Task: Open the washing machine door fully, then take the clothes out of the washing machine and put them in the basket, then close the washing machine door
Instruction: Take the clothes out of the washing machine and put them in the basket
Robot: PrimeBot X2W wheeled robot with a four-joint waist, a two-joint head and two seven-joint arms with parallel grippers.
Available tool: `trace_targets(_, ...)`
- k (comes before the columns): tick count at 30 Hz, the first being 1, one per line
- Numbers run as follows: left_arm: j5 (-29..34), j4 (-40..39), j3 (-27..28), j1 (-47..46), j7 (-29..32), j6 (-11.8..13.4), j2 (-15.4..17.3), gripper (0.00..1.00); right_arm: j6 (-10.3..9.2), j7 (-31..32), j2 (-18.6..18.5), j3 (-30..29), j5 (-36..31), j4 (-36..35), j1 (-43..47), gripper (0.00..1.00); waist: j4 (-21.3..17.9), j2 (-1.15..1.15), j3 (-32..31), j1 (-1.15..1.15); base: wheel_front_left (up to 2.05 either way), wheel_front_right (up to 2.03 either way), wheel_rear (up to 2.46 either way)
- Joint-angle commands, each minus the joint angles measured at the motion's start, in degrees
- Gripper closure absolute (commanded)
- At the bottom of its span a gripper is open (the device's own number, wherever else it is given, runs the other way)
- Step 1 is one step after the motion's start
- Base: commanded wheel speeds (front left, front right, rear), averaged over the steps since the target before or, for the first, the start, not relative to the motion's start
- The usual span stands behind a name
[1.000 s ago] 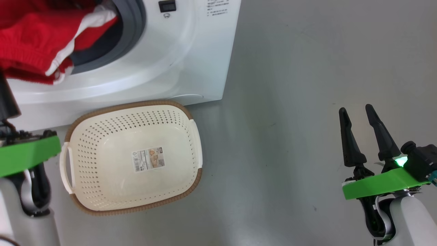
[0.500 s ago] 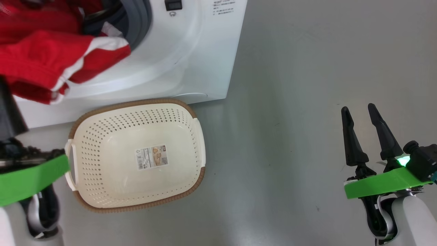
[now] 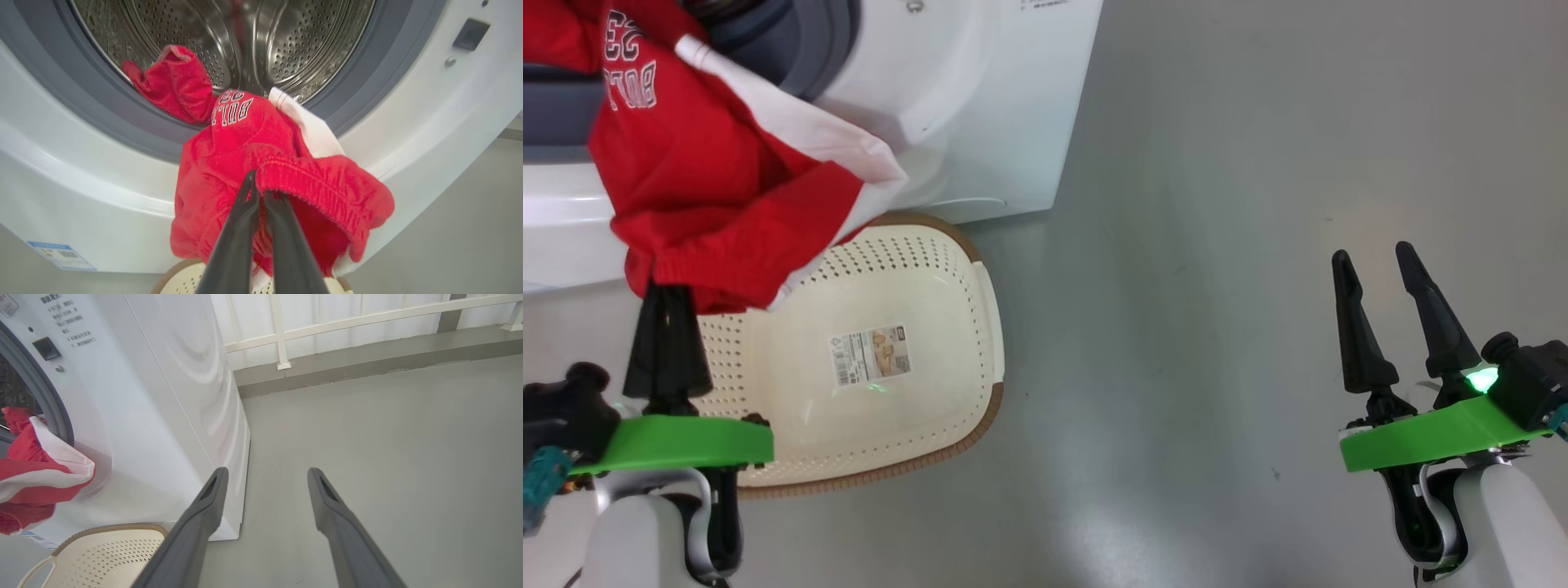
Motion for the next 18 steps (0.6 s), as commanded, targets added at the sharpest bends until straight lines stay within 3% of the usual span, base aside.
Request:
trace_targets(1,0.4,0.3,1.6,-0.3,-0.2,0.0,1.4,0.99,0.42,-0.4,-0.1,1.0,0.1,-1.5,-0.7,0.0,-0.4,0.0,1.0,0.0,0.0,0.0,0.0)
trace_targets(8,2.0,11.5,2.3,-5.2,-0.2,-0.6,1.4,0.99,0.42,-0.4,0.3,1.1,-0.1,-1.9,-1.7,0.0,-1.0,0.0,3.6,0.0,0.0,0.0,0.0)
trace_targets(13,4.0,17.9,1.7,-8.4,-0.2,-0.8,1.4,0.75,0.42,-0.4,0.5,1.7,-0.1,-1.9,-2.3,0.0,-1.7,0.0,4.8,0.0,0.0,0.0,0.0)
trace_targets(18,6.6,22.0,3.1,-11.5,-0.2,-1.0,1.5,0.7,0.42,-0.4,0.6,2.1,0.0,-2.0,-2.7,0.0,-2.5,0.0,5.6,0.0,0.0,0.0,0.0)
